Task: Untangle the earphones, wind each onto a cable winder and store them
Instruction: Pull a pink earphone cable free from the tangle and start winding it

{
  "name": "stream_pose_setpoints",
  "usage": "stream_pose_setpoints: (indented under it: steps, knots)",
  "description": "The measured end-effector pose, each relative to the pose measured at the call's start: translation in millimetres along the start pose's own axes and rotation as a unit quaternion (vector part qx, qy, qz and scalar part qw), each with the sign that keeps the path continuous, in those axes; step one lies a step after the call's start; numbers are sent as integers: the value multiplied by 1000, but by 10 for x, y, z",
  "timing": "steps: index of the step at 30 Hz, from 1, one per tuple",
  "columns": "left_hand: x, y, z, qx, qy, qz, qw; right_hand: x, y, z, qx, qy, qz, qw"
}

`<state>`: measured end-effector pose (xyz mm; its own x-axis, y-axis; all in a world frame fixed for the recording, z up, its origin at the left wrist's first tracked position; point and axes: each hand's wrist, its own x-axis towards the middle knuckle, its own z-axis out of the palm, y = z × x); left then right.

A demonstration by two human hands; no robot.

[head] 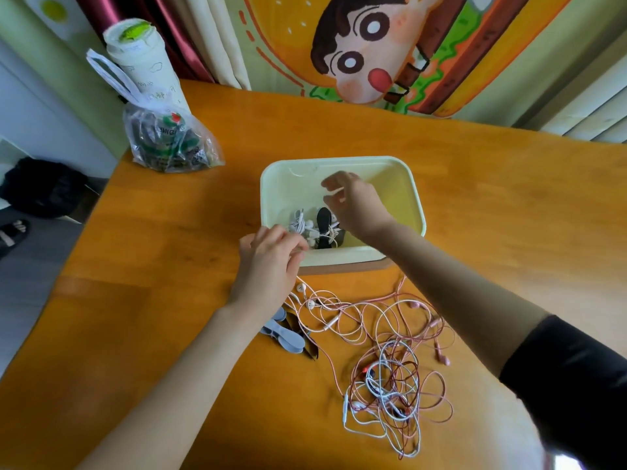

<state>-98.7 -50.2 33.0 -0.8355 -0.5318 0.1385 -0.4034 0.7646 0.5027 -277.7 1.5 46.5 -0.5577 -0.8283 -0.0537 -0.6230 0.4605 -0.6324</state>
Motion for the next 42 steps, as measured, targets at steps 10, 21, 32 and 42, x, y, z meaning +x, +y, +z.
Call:
stream_pose_setpoints:
  steps: [10, 21, 32, 42]
  knots:
    - [-591, -205, 84, -37, -6, 11, 999, -1279, 275, 236, 15, -36, -46, 998]
    - [-967, -294, 493, 80, -177, -80, 978, -1621, 504, 1031, -169, -201, 19, 965]
    - [-889, -45, 576, 74, -185, -186, 962, -1867, 415, 706, -149, -151, -62, 975]
    - [-797, 286, 396, -237, -147, -150, 949, -1999, 326, 557, -45, -38, -9, 998]
